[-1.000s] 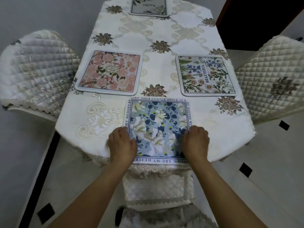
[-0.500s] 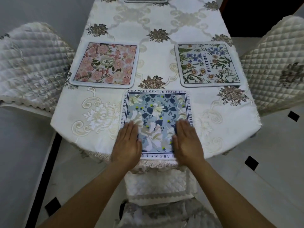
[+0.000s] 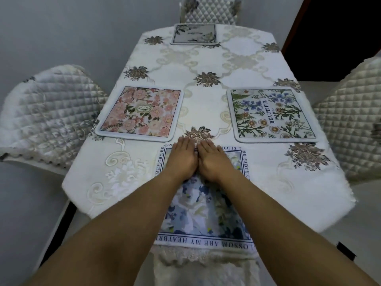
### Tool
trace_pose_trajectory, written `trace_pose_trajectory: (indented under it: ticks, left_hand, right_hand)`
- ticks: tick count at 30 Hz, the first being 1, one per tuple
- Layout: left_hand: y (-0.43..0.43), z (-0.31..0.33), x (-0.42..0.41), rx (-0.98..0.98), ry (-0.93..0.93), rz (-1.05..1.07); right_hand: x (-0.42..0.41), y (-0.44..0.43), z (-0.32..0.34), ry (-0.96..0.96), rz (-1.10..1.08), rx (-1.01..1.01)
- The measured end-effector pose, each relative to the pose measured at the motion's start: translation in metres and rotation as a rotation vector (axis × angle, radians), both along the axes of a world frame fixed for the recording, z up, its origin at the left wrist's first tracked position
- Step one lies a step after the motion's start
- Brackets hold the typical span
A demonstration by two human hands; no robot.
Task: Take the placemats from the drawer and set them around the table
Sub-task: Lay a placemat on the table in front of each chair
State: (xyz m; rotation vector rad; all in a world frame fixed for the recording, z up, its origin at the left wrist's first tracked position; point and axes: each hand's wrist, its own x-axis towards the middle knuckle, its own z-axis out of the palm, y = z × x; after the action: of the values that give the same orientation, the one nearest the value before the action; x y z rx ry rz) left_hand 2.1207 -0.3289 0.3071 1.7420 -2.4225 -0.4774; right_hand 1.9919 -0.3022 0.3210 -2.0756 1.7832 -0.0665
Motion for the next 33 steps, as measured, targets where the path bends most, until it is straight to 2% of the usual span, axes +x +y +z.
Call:
trace_pose_trajectory:
  ticks: [4, 10, 17, 22, 24, 26, 33]
  left_hand:
    - [0.005, -0.002, 0.035, -0.054, -0.043, -0.091]
    - [0.019, -0.003, 0.103, -0.009, -0.028, -0.024]
    - [0.096, 0.007, 0.114, 0.009, -0.062, -0.001]
    - [0.174, 0.012, 0.134, 0.066, -0.207, -0.048]
    - [0.187, 0.036, 0.134, 0.150, -0.260, -0.077]
    - [0.193, 0.080, 0.129, 0.128, -0.282, -0.117]
    - [0.207, 0.214, 0.080, -0.131, -0.241, -0.335]
  right_hand:
    - [-0.022, 0.009, -0.008, 0.049, 0.020, -0.082]
    - [-0.091, 0.041, -0.009, 0.081, -0.190, -0.080]
    - [-0.058, 0.133, -0.006, 0.078, -0.296, -0.030]
    - [-0.033, 0.219, 0.020, 0.114, -0.300, 0.147]
    - [-0.027, 0.232, 0.045, 0.140, -0.300, 0.264]
    - [-0.022, 0.240, 0.083, 0.164, -0.337, 0.256]
    - [-0.026, 0.299, 0.203, 0.213, -0.528, -0.061]
